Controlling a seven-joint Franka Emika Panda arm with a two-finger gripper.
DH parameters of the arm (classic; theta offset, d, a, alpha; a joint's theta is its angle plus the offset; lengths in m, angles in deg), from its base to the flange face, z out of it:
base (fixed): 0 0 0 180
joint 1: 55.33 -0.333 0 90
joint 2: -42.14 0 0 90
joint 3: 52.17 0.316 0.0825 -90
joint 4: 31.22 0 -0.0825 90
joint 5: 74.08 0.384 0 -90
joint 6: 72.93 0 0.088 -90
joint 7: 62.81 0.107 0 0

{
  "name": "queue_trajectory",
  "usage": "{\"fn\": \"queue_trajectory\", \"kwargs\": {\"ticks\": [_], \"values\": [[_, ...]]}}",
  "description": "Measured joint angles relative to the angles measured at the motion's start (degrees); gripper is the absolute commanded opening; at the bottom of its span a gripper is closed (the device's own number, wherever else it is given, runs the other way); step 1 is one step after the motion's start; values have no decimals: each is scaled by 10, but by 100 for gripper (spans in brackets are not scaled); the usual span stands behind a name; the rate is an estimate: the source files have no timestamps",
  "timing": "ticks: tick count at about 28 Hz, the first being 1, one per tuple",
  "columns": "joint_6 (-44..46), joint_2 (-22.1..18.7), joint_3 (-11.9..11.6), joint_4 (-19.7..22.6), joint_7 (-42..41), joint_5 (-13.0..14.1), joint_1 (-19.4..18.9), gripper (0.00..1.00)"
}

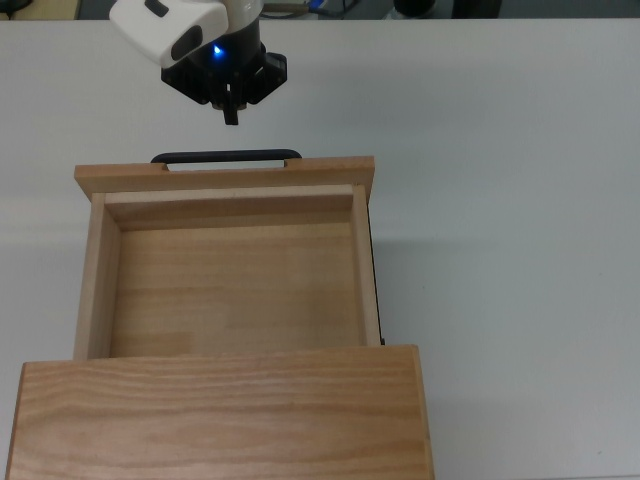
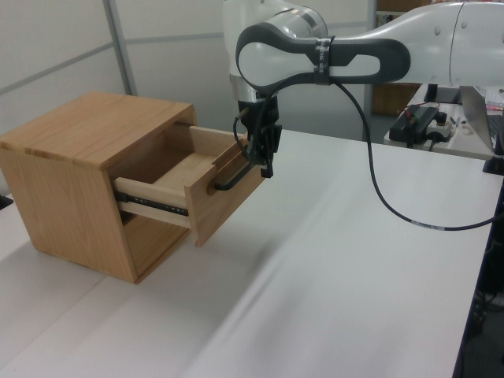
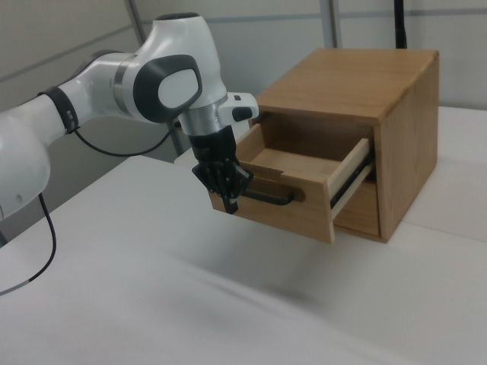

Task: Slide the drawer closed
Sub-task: 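Lower the gripper down in front of the open drawer's black handle, then push the drawer front with the gripper into the wooden cabinet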

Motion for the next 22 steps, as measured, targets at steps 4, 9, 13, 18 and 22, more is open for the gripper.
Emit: {"fn": "queue_trajectory", "kwargs": {"ticks": [4,9,13,18,22], "values": [[-15,7,1,0,0,0,0,0],[-57,16,3,0,0,0,-4,0],[-78,17,3,0,0,0,-7,0],[-107,17,3,-1,0,0,-10,0],[-141,19,4,-1,0,0,-11,0]]}}
